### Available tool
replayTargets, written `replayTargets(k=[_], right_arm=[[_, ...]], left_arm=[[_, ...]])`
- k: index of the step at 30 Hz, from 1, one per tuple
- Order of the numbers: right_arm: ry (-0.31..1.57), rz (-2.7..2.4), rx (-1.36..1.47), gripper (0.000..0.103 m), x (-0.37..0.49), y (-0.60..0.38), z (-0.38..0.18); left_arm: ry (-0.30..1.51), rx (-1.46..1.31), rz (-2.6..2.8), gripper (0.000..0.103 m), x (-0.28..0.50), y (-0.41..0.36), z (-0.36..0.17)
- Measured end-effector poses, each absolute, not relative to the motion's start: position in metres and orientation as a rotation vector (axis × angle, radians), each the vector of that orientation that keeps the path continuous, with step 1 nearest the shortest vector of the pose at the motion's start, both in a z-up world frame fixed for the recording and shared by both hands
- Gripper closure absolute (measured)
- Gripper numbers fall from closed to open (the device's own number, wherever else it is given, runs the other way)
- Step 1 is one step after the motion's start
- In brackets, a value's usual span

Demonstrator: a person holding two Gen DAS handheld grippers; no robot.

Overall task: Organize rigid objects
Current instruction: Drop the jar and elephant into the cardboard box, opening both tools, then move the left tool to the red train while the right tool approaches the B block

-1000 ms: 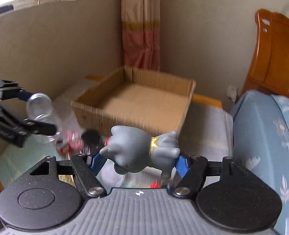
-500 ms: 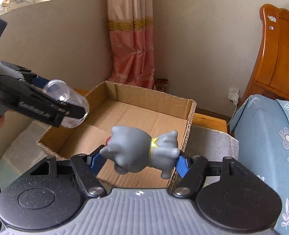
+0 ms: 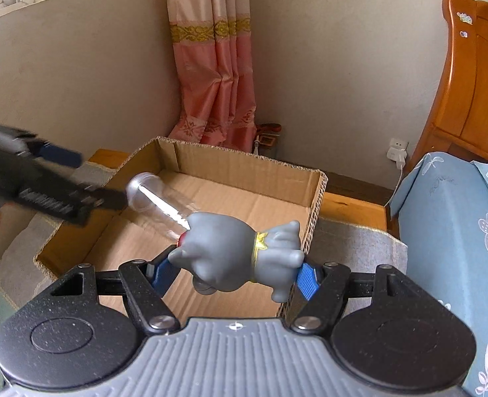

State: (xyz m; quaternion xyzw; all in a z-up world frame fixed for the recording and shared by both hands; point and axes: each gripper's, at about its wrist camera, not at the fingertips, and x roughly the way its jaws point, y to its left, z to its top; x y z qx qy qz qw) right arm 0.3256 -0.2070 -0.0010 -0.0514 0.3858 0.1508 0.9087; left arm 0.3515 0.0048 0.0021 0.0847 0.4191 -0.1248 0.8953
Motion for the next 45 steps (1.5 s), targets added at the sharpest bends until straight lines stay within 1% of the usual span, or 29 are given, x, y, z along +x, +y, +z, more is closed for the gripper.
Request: replayTargets(k=[4, 5, 6, 7, 8, 18, 26, 30, 35, 41, 45], right_arm=[[0.787, 0.307, -0.111, 0.025, 0.34, -0.201, 0.002], [0.781, 0.311, -0.109, 0.018, 0.343, -0.201, 0.003], [0.776, 0.316, -0.11, 0.007, 0.343, -0.2, 0.004], [0.768, 0.317, -0.11, 0.002, 0.342, -0.199, 0.006], [0.753, 0.315, -0.109, 0.0, 0.339, -0.2, 0.008], [0.729, 0.337, -0.114, 0.0, 0.277, -0.202, 0.024], [0.686, 0.304, -0.102, 0.0, 0.205, -0.214, 0.023], [0.675, 0.251, -0.109, 0.0, 0.174, -0.222, 0.009], [0.712, 0.199, -0.084, 0.0, 0.141, -0.231, -0.023], [0.774, 0.124, -0.075, 0.0, 0.117, -0.228, -0.066], [0.814, 0.092, -0.129, 0.0, 0.11, -0.222, -0.089]], left_arm=[[0.85, 0.188, -0.246, 0.009, 0.341, 0.015, 0.01], [0.845, 0.192, -0.242, 0.008, 0.337, 0.016, 0.012], [0.84, 0.195, -0.24, 0.008, 0.335, 0.016, 0.013], [0.833, 0.197, -0.237, 0.007, 0.332, 0.018, 0.015], [0.827, 0.195, -0.233, 0.007, 0.329, 0.02, 0.017], [0.773, 0.212, -0.271, 0.006, 0.284, 0.019, 0.029], [0.744, 0.2, -0.295, 0.005, 0.231, 0.019, 0.021], [0.752, 0.166, -0.301, 0.002, 0.209, 0.025, 0.01], [0.757, 0.144, -0.273, 0.002, 0.187, 0.033, -0.009], [0.809, 0.111, -0.247, 0.002, 0.186, 0.034, -0.04], [0.813, 0.104, -0.243, 0.002, 0.183, 0.031, -0.057]])
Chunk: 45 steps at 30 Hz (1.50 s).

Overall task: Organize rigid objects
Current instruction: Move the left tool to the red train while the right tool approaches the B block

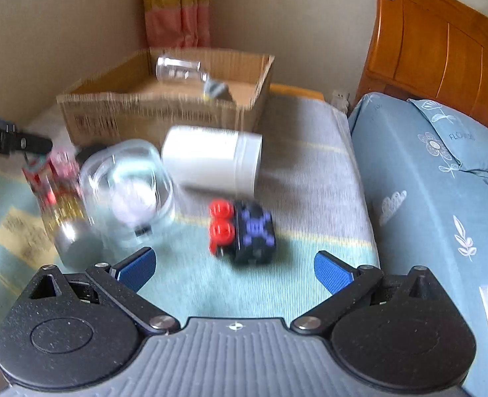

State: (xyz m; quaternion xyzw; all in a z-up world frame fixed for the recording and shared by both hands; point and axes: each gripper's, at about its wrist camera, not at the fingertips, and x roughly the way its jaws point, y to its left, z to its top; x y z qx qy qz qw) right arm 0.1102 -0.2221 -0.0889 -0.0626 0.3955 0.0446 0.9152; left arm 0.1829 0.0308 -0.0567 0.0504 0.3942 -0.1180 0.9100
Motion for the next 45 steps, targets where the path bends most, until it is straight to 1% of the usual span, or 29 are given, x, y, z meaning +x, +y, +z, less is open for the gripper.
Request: replayTargets(k=[6, 17, 23, 26, 28, 30, 34, 45], right_arm=[[0.861, 0.053, -0.193, 0.0, 0.11, -0.22, -0.111], [0.876, 0.085, -0.068, 0.0, 0.11, -0.236, -0.121], [0.818, 0.103, -0.072, 0.0, 0.103, -0.238, -0.124], [0.819, 0.112, -0.075, 0.0, 0.105, -0.239, -0.123], [0.819, 0.12, -0.078, 0.0, 0.108, -0.239, -0.123], [0.816, 0.128, -0.081, 0.0, 0.111, -0.238, -0.123], [0.809, 0.148, -0.089, 0.0, 0.12, -0.239, -0.123], [0.787, 0.201, -0.112, 0.0, 0.154, -0.229, -0.125]], left_arm=[[0.815, 0.109, -0.213, 0.002, 0.181, 0.035, -0.072], [0.852, 0.106, -0.147, 0.003, 0.174, 0.057, -0.091], [0.854, 0.109, -0.145, 0.007, 0.169, 0.063, -0.102], [0.857, 0.1, -0.165, 0.015, 0.173, 0.06, -0.106], [0.85, 0.083, -0.173, 0.018, 0.175, 0.058, -0.108], [0.842, 0.052, -0.176, 0.024, 0.177, 0.058, -0.108], [0.824, 0.046, -0.166, 0.027, 0.179, 0.056, -0.109], [0.821, 0.045, -0.16, 0.027, 0.182, 0.055, -0.109]])
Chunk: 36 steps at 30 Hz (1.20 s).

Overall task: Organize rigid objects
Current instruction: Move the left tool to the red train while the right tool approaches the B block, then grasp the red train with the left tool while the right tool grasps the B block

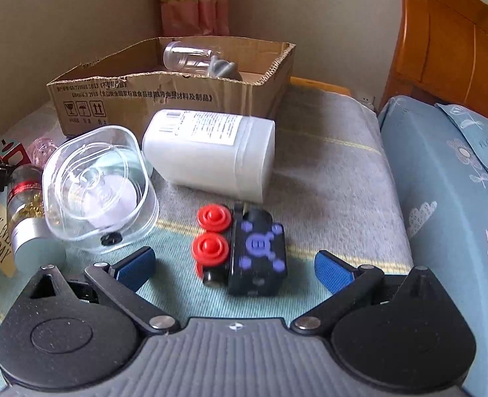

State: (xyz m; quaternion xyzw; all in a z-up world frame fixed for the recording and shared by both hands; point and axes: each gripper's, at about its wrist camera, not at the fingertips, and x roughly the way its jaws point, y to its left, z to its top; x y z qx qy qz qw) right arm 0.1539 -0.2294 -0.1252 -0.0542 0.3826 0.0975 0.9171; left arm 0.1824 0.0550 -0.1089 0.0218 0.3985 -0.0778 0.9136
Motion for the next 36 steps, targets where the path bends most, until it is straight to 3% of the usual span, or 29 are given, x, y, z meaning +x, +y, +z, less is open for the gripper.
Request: replayTargets(k=[4, 11, 13, 15, 19, 36], right_arm=[[0.781, 0.206, -0.114, 0.0, 0.155, -0.228, -0.125], [0.771, 0.195, -0.121, 0.018, 0.151, -0.226, -0.12], [0.771, 0.184, -0.127, 0.022, 0.151, -0.225, -0.119], [0.774, 0.182, -0.127, 0.033, 0.15, -0.226, -0.117], [0.781, 0.174, -0.136, 0.046, 0.151, -0.226, -0.114], [0.803, 0.225, -0.229, 0.048, 0.139, -0.232, -0.096]], left_arm=[[0.822, 0.044, -0.159, 0.027, 0.183, 0.055, -0.108], [0.803, 0.049, -0.158, 0.027, 0.181, 0.053, -0.103], [0.801, 0.05, -0.159, 0.033, 0.181, 0.053, -0.102], [0.809, 0.045, -0.171, 0.047, 0.182, 0.053, -0.102], [0.825, 0.051, -0.172, 0.047, 0.183, 0.055, -0.1], [0.842, 0.18, -0.249, 0.048, 0.174, 0.058, -0.077]])
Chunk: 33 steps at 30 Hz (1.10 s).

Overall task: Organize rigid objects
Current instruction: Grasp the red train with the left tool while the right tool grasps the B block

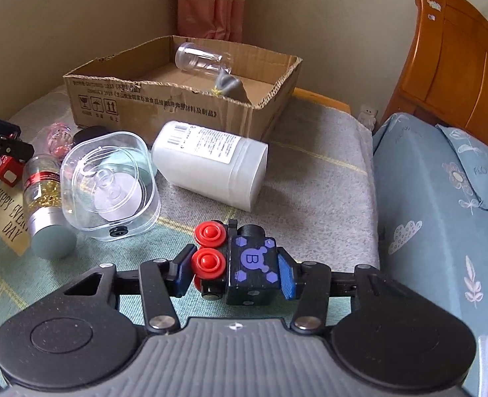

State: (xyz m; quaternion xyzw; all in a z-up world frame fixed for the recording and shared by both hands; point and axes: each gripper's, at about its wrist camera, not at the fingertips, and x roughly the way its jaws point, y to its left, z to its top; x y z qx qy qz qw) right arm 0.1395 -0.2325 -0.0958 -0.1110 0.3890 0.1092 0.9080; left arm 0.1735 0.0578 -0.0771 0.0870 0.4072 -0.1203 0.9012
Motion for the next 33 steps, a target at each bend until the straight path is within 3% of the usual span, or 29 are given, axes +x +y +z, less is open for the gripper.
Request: replayTargets(k=[12, 18, 21, 33], right_arm=[[0.764, 0.239, -0.227, 0.048, 0.133, -0.232, -0.081], [0.773, 0.244, -0.228, 0.048, 0.128, -0.232, -0.081], [0.776, 0.241, -0.232, 0.048, 0.128, -0.232, -0.08], [0.736, 0.315, -0.252, 0.048, 0.136, -0.231, -0.04]], left_arm=[[0.838, 0.179, -0.25, 0.048, 0.17, 0.064, -0.084], [0.865, 0.165, -0.223, 0.04, 0.169, 0.067, -0.102], [0.859, 0.161, -0.234, 0.047, 0.166, 0.067, -0.102], [0.851, 0.184, -0.285, 0.048, 0.166, 0.065, -0.069]])
